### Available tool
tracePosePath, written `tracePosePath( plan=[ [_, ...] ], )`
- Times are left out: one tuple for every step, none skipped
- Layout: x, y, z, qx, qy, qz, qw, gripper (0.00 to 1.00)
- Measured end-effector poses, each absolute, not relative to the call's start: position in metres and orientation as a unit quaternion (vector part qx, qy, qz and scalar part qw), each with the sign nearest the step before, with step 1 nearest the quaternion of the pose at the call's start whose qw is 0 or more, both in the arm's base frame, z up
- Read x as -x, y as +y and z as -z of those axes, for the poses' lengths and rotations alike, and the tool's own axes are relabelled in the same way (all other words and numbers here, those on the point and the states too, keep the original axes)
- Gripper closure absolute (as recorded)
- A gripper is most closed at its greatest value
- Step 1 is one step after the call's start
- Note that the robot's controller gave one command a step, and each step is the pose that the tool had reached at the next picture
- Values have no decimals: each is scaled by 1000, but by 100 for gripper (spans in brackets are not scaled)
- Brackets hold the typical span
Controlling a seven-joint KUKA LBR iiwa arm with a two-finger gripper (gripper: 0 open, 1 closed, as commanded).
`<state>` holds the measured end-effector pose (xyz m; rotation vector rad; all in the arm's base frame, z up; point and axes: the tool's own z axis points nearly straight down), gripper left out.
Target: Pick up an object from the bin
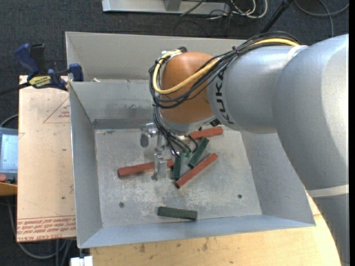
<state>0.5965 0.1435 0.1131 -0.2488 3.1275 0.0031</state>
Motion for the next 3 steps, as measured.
tracePosePath(
  plan=[
    [-585,144,-67,55,998,-1,-2,0],
    [-586,145,-68,54,999,-1,1,0],
    [-586,144,-69,54,999,-1,1,100]
  ],
)
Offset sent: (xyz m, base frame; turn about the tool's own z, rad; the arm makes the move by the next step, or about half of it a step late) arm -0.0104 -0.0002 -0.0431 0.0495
